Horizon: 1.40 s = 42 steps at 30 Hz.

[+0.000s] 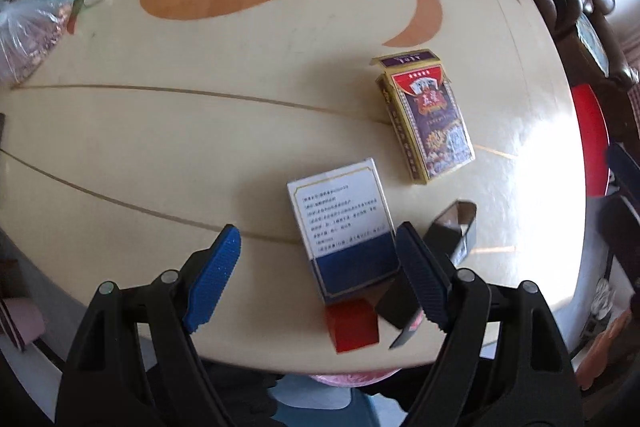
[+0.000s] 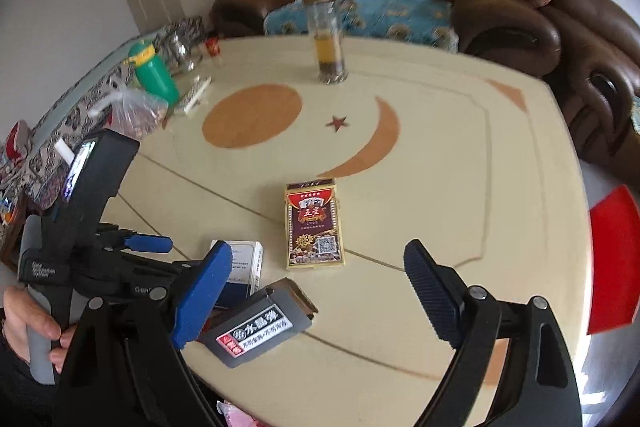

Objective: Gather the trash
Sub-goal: 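Close the left tool on the white medicine box while the right tool grips the playing-card box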

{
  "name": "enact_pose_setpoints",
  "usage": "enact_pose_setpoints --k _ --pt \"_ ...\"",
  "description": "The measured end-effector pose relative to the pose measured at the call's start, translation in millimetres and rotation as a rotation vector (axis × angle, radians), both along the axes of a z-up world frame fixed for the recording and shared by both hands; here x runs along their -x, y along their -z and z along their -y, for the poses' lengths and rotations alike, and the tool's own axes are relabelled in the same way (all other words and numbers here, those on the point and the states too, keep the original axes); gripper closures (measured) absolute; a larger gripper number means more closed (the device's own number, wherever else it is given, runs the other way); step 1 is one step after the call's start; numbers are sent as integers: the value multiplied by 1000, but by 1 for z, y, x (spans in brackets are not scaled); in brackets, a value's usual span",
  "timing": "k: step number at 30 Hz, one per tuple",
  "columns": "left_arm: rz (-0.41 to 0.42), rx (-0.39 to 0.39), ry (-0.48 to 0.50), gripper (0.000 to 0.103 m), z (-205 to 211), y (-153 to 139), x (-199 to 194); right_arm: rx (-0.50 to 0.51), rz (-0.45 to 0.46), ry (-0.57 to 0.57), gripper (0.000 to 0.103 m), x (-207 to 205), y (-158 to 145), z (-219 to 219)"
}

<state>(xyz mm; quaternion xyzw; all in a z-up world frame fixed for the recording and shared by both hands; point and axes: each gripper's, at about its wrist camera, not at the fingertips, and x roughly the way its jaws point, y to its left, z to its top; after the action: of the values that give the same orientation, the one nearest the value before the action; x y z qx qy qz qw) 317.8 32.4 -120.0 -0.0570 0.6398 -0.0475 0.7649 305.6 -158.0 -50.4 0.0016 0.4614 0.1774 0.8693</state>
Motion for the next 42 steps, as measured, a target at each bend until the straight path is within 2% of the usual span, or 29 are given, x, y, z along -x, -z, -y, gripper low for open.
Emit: enact_pose_setpoints --k 7,13,20,30,35,37,39,40,42 --pt "-14 28 -1 25 10 9 -11 2 -59 -47 17 -34 19 -14" --pt "-43 31 -17 25 14 23 -18 -38 -165 -68 17 -65 43 -20" --pt "-77 42 -40 25 13 39 -22 -22 -241 -78 17 -86 73 -28" --pt "-74 24 -29 25 12 39 -27 88 -281 -114 17 -91 102 -51" --pt "-73 16 -64 20 15 40 -31 157 -301 -106 17 -92 117 -59" --pt "-69 -3 -68 20 17 40 -32 208 -273 -113 18 -88 120 -65" --pt "-64 -19 -71 20 20 40 -33 255 -243 -121 23 -83 120 -72" --pt "-64 -30 -70 20 21 40 -34 248 -243 -113 24 -82 120 -72" --pt "-63 -59 -71 21 26 40 -34 244 -236 -90 35 -81 118 -70"
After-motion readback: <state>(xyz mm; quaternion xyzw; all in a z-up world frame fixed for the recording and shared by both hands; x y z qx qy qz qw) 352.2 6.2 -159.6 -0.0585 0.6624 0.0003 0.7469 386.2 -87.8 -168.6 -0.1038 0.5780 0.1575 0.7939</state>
